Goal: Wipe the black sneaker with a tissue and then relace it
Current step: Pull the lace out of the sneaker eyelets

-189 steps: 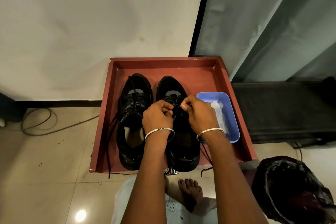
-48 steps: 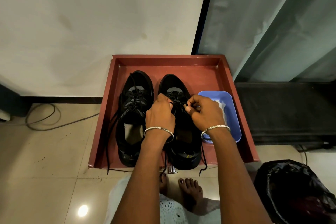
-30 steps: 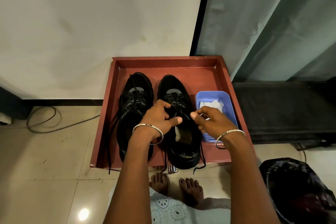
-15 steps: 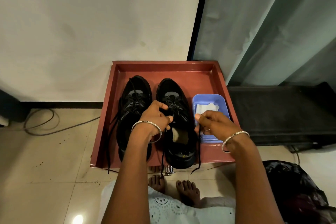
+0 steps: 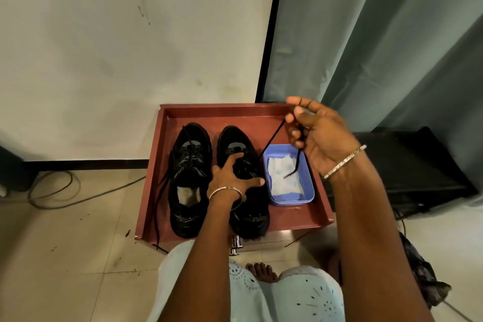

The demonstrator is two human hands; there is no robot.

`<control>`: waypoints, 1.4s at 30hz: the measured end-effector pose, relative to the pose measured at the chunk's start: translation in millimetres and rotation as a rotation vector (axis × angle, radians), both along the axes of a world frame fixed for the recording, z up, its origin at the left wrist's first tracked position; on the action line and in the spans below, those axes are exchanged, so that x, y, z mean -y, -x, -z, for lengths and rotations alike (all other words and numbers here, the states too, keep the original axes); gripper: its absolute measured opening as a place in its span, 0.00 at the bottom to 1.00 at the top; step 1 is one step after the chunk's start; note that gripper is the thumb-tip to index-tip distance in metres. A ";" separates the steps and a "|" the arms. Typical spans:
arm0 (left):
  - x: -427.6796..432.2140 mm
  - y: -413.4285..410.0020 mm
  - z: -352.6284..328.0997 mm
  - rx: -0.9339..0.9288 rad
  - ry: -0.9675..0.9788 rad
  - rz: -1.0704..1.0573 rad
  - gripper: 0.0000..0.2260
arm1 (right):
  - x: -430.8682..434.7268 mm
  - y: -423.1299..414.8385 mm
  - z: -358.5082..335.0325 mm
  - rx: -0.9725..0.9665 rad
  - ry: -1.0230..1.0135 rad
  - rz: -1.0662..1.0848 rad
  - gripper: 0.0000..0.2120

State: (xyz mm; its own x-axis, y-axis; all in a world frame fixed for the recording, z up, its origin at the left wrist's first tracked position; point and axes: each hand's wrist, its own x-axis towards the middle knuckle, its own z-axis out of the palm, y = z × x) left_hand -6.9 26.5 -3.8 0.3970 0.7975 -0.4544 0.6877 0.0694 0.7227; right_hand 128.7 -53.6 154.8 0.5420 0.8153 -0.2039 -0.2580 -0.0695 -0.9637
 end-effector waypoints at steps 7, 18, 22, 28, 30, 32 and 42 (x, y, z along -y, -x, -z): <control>4.0 3.5 0.0 -0.032 -0.020 0.027 0.39 | -17.8 21.0 -80.2 0.006 -0.140 0.067 0.15; -0.5 3.0 10.5 -0.039 -0.079 0.059 0.38 | -34.5 40.7 -96.0 -0.064 -0.306 0.094 0.17; 0.4 5.9 10.3 -0.048 -0.090 0.081 0.39 | -29.7 45.2 -80.4 -0.007 -0.341 0.062 0.16; 13.0 16.3 5.8 0.128 -0.143 -0.089 0.40 | 0.5 49.1 -27.7 0.157 -0.281 0.110 0.11; 15.5 24.5 3.0 0.090 -0.129 -0.201 0.27 | 11.7 49.2 -0.7 0.204 -0.188 0.150 0.10; 21.7 36.0 -3.5 -0.005 -0.060 -0.206 0.21 | 20.6 50.6 26.2 0.269 -0.091 0.169 0.08; 21.5 57.2 -112.7 0.476 0.029 -0.219 0.16 | 20.9 95.7 137.0 0.862 0.683 -0.118 0.29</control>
